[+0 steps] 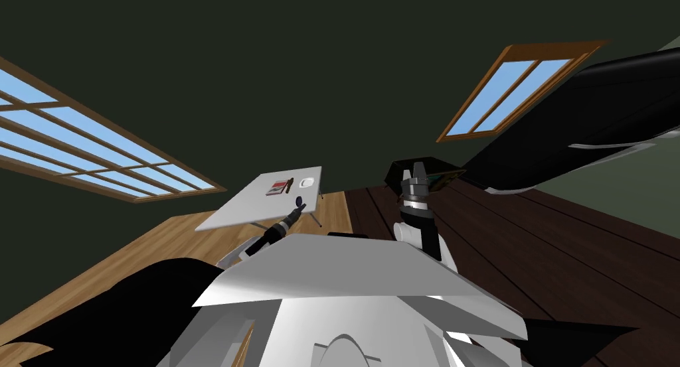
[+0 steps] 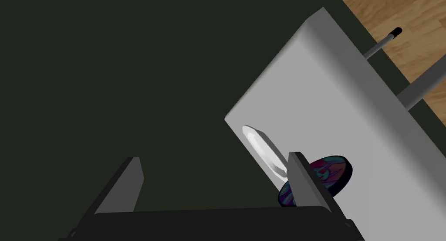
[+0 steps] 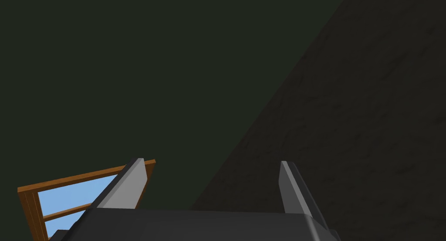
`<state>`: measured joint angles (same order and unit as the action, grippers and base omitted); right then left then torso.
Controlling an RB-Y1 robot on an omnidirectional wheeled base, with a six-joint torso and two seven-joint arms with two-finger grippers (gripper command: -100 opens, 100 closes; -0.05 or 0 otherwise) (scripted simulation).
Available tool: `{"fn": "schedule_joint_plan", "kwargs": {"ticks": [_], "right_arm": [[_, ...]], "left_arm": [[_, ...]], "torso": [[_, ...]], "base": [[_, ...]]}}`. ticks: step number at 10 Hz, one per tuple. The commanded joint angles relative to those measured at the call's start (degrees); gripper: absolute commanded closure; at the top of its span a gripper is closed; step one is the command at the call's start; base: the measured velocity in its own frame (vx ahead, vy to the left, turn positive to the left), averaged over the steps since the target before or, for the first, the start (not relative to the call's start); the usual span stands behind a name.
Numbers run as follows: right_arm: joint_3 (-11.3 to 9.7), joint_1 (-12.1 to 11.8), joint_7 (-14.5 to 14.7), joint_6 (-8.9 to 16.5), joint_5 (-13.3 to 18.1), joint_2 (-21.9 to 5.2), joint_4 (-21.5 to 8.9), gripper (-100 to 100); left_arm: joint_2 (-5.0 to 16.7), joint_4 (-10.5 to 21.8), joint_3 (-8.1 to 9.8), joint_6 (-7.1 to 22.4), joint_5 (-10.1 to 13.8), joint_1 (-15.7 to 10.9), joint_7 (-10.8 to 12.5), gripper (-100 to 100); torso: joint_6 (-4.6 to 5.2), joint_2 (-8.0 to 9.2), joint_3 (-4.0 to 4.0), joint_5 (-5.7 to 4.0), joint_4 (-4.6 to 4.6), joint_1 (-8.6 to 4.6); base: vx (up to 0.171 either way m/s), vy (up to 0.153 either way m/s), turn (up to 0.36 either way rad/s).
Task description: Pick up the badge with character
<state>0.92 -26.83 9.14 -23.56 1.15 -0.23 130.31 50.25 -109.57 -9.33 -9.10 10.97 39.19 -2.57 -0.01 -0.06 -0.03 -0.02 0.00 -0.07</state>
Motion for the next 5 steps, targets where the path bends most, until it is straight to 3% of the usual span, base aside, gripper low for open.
{"fn": "schedule_joint_plan", "kwargs": {"ticks": [1,5], "right_arm": [[0.0,0.0,0.0,0.0,0.0,0.0,0.0,0],[0.0,0.0,0.0,0.0,0.0,0.0,0.0,0]], "left_arm": [[2.86,1.64,-0.62,1.13,-0.13,0.26,-0.09,-100],[10.17,4.59,-1.58,4.96,-0.76,1.14,-0.08,-100]], "torso": [[0.0,0.0,0.0,0.0,0.0,0.0],[0.0,-0.03,-0.02,-0.01,-0.01,-0.06]], "base": [[0.022,-0.032,-0.064],[0.023,-0.037,-0.088]]}}
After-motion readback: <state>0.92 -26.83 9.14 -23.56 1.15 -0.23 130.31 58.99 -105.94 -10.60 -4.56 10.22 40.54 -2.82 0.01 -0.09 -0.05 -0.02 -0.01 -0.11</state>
